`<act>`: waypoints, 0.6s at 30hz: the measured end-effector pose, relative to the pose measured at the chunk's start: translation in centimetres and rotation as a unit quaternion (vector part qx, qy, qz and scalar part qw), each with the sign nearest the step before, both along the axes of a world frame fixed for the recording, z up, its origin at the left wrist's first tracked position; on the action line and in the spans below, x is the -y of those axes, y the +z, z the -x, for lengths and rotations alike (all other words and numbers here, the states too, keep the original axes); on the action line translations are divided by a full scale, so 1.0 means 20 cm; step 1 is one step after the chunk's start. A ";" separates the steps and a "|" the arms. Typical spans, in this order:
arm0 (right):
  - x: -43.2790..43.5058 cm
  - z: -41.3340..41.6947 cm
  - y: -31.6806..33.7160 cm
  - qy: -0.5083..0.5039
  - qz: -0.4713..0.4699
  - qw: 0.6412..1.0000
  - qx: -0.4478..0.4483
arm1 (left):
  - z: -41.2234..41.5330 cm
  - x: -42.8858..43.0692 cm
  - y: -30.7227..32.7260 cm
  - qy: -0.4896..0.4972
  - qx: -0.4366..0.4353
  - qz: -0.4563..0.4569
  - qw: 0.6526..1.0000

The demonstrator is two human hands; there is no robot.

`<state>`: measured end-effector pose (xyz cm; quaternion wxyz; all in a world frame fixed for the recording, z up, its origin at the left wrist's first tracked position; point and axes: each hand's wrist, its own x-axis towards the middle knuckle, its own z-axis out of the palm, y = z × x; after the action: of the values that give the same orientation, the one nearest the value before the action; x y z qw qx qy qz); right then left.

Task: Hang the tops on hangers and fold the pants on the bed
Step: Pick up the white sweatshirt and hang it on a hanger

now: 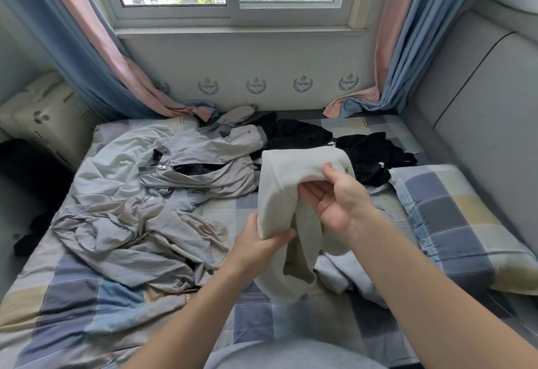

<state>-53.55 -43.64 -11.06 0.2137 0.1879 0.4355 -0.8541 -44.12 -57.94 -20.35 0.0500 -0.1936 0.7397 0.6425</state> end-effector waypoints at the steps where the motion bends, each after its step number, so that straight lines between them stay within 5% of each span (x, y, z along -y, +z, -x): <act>1: -0.01 0.00 0.00 -0.009 0.011 1.000 0.000 | 0.01 0.00 -0.02 0.006 -0.002 0.021 1.000; 4: -0.06 0.01 -0.01 -0.030 0.023 0.999 -0.002 | 0.05 0.04 -0.06 0.060 -0.021 0.045 0.997; 8: -0.16 0.03 -0.10 -0.046 -0.012 0.999 0.008 | 0.10 0.10 0.02 0.150 -0.035 -0.038 0.987; 14: -0.23 -0.04 -0.31 -0.019 -0.114 0.991 0.060 | 0.15 0.09 0.22 0.116 -0.065 -0.116 0.984; 18: -0.22 -0.14 -0.32 0.050 -0.283 0.948 -0.139 | 0.14 0.11 0.28 0.103 -0.030 -0.173 0.979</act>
<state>-50.70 -39.14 -17.39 0.1318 0.0981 0.6935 -0.7015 -46.86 -60.08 -14.76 -0.0062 -0.2378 0.5946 0.7680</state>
